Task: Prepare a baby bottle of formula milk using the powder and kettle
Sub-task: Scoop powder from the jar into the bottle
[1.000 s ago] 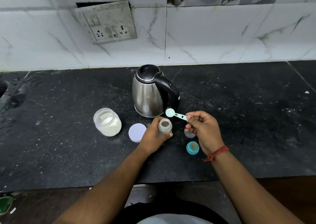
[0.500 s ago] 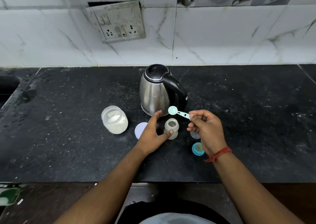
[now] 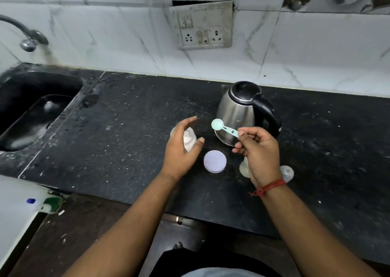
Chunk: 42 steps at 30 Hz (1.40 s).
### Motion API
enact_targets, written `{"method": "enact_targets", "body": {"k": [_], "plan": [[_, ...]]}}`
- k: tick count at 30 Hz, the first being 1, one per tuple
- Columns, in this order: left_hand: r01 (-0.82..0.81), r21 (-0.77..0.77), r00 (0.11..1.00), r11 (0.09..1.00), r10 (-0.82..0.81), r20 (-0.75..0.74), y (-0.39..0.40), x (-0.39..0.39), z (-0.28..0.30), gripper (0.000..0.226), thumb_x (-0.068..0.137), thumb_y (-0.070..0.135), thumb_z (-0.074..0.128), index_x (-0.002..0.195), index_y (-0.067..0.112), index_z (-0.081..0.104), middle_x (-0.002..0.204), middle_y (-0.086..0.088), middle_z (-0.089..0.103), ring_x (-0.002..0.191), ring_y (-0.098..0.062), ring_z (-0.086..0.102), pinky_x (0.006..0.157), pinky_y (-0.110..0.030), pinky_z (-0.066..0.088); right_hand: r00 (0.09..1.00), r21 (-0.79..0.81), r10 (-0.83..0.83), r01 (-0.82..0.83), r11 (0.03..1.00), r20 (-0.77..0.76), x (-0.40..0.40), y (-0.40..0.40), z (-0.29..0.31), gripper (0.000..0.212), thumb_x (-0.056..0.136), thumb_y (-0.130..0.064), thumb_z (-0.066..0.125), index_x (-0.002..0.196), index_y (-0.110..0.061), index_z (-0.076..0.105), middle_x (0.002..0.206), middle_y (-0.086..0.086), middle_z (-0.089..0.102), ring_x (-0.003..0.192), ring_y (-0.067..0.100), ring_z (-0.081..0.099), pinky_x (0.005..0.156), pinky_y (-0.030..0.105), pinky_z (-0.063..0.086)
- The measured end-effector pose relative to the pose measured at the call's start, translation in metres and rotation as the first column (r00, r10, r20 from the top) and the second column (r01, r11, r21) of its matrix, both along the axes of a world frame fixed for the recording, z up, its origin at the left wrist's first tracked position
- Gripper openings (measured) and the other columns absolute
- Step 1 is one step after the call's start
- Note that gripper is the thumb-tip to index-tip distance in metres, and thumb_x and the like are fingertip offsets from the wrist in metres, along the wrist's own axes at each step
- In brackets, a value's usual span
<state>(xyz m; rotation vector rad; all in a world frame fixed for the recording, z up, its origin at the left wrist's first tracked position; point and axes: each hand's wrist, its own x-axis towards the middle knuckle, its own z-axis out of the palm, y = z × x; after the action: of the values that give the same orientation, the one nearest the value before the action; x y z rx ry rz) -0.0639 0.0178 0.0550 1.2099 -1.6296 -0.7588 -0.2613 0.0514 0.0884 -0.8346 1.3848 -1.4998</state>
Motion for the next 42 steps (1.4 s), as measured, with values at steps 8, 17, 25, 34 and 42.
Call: {"method": "enact_targets", "body": {"k": [8,17,25,34,42], "plan": [[-0.063,0.031,0.997,0.998,0.061,0.054,-0.016,0.068,-0.011,0.066,0.095,0.046,0.060,0.152,0.016,0.046,0.154,0.005,0.051,0.144,-0.006,0.045,0.121,-0.033,0.037,0.800,0.064,0.154,-0.144,0.988,-0.579,0.061,-0.051,-0.016,0.019,0.091,-0.008,0.063,0.082,-0.022,0.072,0.083,-0.003,0.065,0.068,0.015,0.063,0.065,0.037,0.059],[0.010,0.096,0.994,0.995,-0.021,0.110,-0.023,0.100,-0.027,0.074,0.095,0.054,0.056,0.156,0.016,0.042,0.158,0.006,0.046,0.148,-0.006,0.039,0.123,-0.036,0.034,-0.006,0.271,0.280,-0.282,0.920,-0.960,0.106,-0.091,-0.031,0.004,0.093,-0.023,0.056,0.093,-0.022,0.060,0.094,0.001,0.063,0.088,0.032,0.065,0.065,0.039,0.049],[0.055,0.072,0.981,0.996,-0.067,0.182,-0.035,0.110,-0.046,0.069,0.097,0.053,0.056,0.157,0.022,0.038,0.164,0.009,0.039,0.157,-0.014,0.026,0.124,-0.060,0.025,-0.212,0.331,0.287,-0.213,0.919,-0.934,0.125,-0.101,-0.035,0.008,0.093,-0.021,0.060,0.098,-0.018,0.055,0.090,0.007,0.070,0.083,0.035,0.068,0.057,0.034,0.034],[0.051,0.064,0.984,0.997,-0.062,0.169,-0.041,0.098,-0.048,0.072,0.097,0.060,0.049,0.158,0.024,0.035,0.166,0.015,0.030,0.159,-0.012,0.016,0.128,-0.058,0.014,-0.256,0.402,0.353,-0.174,0.899,-0.900,0.129,-0.102,-0.031,0.011,0.094,-0.024,0.060,0.104,-0.022,0.063,0.097,0.004,0.071,0.091,0.031,0.069,0.063,0.034,0.042],[0.045,-0.059,0.985,0.997,-0.034,0.171,-0.037,0.082,-0.038,0.068,0.099,0.053,0.051,0.156,0.017,0.038,0.170,0.004,0.029,0.160,-0.018,0.017,0.128,-0.058,0.013,0.008,0.084,0.089,-0.270,0.959,-0.996,0.109,-0.068,-0.025,0.020,0.100,-0.039,0.052,0.107,-0.024,0.064,0.106,-0.005,0.063,0.081,0.024,0.069,0.059,0.034,0.051]]}}
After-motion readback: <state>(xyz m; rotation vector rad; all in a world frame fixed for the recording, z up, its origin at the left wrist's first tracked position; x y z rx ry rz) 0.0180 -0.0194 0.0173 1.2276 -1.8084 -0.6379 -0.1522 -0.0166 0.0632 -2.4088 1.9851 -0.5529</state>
